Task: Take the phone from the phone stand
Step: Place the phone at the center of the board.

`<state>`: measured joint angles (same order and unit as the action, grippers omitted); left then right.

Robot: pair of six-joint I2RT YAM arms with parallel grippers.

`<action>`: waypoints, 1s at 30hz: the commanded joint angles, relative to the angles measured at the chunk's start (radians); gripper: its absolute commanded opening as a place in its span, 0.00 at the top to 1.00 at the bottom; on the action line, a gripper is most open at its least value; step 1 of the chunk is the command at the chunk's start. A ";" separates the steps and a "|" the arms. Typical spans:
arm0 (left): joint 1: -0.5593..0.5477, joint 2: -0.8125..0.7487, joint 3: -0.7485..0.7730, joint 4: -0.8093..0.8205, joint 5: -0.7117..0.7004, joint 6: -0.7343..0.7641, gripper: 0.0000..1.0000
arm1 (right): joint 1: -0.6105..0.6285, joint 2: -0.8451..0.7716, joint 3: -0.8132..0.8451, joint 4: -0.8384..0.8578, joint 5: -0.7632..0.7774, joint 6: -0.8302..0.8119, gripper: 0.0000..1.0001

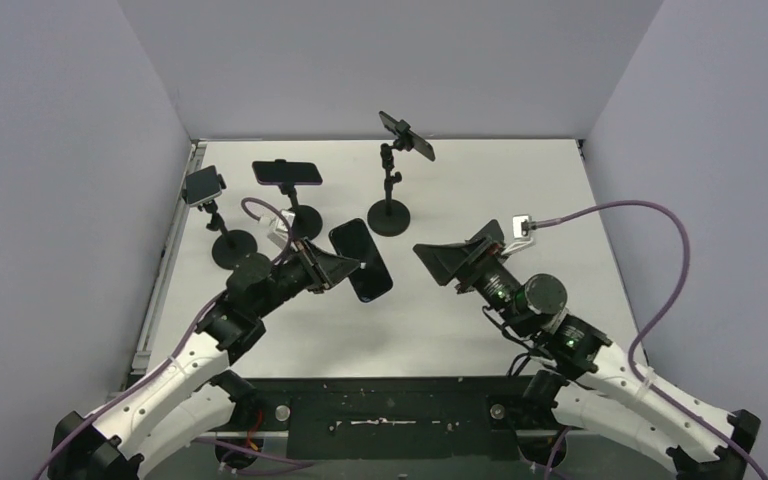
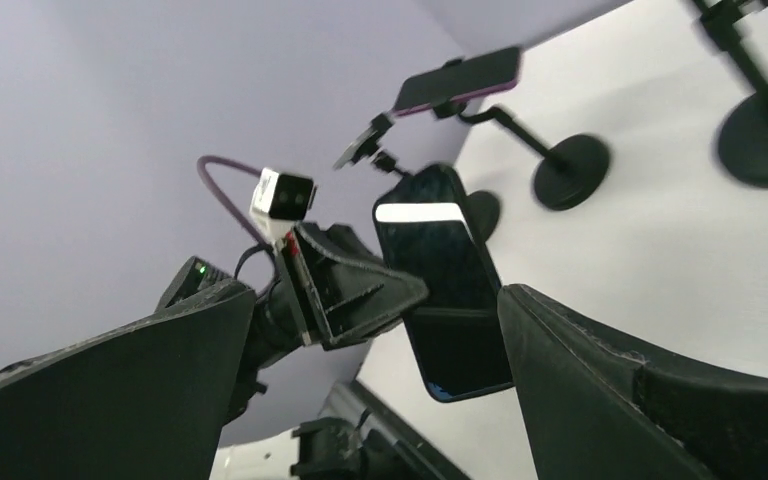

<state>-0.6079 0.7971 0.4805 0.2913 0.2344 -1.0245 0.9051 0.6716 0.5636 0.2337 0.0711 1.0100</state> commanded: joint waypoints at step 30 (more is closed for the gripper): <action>0.188 0.742 0.435 -0.722 0.289 0.580 1.00 | 0.000 -0.003 0.124 -0.630 0.346 -0.307 0.00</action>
<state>-0.4236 1.5257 0.8799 -0.4271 0.4267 -0.4885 0.9043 0.6689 0.6666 -0.4355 0.4316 0.7326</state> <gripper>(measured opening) 0.150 0.999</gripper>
